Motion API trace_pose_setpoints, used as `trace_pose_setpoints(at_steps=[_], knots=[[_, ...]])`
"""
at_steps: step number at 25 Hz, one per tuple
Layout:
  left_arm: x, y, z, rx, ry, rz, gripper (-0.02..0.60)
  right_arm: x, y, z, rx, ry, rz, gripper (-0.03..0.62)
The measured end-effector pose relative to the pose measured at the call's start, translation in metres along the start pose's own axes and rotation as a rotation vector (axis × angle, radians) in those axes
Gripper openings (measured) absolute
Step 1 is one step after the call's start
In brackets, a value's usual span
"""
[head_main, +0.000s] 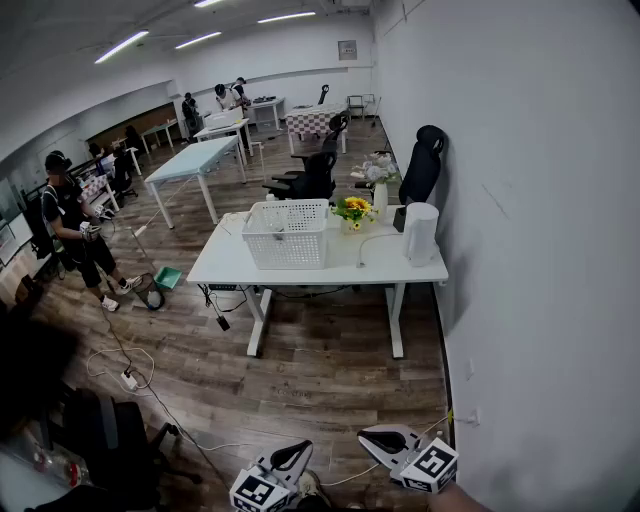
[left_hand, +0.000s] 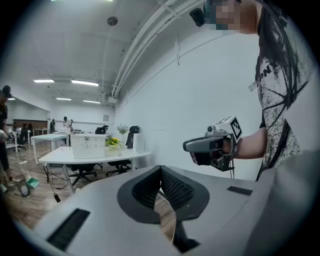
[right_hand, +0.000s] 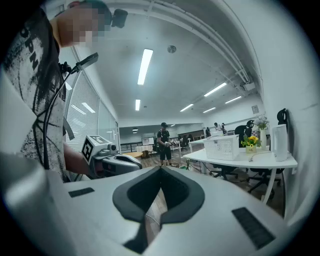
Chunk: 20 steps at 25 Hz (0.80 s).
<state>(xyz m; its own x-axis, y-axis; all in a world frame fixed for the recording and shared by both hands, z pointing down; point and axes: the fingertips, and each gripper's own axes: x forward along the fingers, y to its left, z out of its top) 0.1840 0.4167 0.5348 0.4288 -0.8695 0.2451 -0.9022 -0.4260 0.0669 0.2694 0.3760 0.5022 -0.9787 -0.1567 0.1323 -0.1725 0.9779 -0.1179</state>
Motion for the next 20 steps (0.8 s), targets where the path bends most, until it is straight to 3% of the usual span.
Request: trace_pose_setpoints(at_steps=[20], knots=[[0.001, -0.004, -0.012, -0.004, 0.019, -0.016, 0.011, 0.004, 0.002, -0.009, -0.008, -0.008, -0.012, 0.025]])
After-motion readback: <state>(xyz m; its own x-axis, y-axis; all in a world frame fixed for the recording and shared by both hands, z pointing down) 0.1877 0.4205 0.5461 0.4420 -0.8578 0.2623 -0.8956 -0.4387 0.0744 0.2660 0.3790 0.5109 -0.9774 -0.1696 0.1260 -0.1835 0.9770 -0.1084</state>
